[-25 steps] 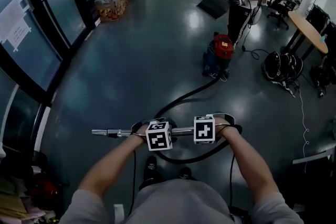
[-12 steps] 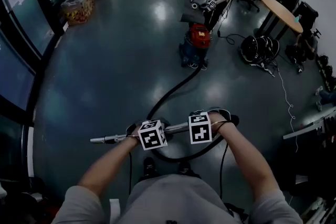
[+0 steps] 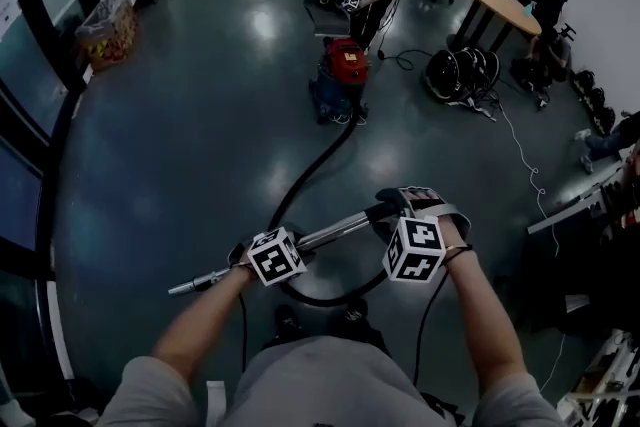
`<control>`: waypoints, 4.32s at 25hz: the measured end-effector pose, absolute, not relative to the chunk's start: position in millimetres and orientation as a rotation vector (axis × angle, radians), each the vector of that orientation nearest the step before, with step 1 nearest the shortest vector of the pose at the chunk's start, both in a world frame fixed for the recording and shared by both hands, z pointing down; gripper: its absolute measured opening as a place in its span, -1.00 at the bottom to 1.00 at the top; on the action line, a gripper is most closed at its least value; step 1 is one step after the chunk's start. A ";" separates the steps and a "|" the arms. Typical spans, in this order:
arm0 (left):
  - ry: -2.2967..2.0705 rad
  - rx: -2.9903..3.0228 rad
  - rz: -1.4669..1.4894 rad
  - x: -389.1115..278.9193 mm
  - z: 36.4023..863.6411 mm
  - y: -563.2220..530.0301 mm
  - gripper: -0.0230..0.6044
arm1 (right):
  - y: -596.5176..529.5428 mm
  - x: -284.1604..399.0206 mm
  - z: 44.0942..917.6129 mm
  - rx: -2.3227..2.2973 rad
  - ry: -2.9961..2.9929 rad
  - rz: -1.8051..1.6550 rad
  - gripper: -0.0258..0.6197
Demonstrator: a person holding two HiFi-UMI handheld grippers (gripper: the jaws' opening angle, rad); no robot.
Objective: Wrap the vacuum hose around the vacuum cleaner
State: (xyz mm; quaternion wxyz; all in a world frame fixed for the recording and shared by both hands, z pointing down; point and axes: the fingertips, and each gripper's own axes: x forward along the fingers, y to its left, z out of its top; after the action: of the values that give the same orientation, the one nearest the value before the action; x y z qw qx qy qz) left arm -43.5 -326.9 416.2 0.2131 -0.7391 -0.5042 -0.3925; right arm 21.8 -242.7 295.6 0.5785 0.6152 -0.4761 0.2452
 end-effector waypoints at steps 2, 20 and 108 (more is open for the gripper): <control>-1.386 -2.068 -1.107 -43.1 420.5 -333.1 -0.50 | -243.2 21.6 276.9 1.691 -1.122 0.589 -0.28; -1.303 -2.286 -1.071 -42.6 406.5 -340.7 -0.50 | -301.7 22.9 340.2 3.264 -1.412 1.159 0.26; -1.642 -0.952 -0.199 67.1 260.8 10.9 -0.01 | -20.4 19.4 393.6 1.785 -1.404 1.171 -0.52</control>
State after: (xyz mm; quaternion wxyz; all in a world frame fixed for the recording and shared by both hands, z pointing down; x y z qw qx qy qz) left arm 67.1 10.9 260.8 0.5783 -0.4069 -0.7020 -0.0850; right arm 19.4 -20.4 393.6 0.2890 0.6687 -0.5260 0.4389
